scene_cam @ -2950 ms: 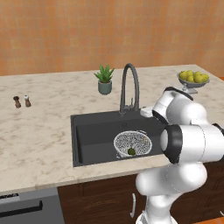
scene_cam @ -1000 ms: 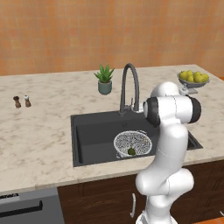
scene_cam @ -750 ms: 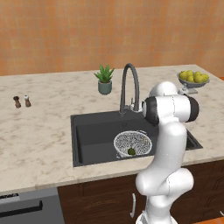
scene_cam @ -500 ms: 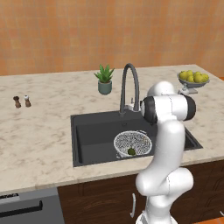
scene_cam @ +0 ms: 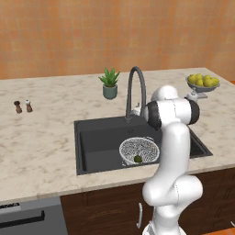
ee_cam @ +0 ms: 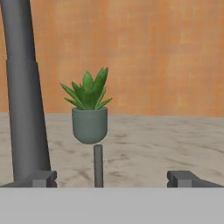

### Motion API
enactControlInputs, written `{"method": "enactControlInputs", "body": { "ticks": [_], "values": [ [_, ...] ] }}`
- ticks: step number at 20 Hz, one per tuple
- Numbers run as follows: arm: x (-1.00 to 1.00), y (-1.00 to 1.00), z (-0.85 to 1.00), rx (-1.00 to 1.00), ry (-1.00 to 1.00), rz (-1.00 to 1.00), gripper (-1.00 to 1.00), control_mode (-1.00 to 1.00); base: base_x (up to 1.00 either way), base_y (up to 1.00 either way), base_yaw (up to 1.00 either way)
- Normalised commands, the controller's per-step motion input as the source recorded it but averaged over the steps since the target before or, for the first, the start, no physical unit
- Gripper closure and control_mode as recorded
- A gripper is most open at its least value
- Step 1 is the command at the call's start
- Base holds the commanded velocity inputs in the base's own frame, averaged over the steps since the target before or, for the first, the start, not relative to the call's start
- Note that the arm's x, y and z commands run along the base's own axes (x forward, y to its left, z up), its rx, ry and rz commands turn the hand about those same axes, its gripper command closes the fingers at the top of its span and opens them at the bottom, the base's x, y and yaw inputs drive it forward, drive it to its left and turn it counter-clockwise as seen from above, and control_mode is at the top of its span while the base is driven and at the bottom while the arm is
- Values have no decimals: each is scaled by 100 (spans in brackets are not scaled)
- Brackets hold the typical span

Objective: Put the colander in the sink, put the mango in the colander, and turn on the sink faucet and pour water over the colander.

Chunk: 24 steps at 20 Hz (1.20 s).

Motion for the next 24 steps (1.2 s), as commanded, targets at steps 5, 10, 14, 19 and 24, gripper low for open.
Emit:
{"method": "enactControlInputs", "body": {
  "ticks": [5,10,14,19,24],
  "values": [
    [27,-6,-1,2,0,0,-100,-100,0,0,0],
    [25,-5,0,1,0,0,-100,-100,0,0,0],
    [16,0,0,0,0,0,-100,-100,0,0,0],
    [4,-9,-1,0,0,0,-100,-100,0,0,0],
    [1,-23,0,0,0,0,-100,-100,0,0,0]
  ]
}}
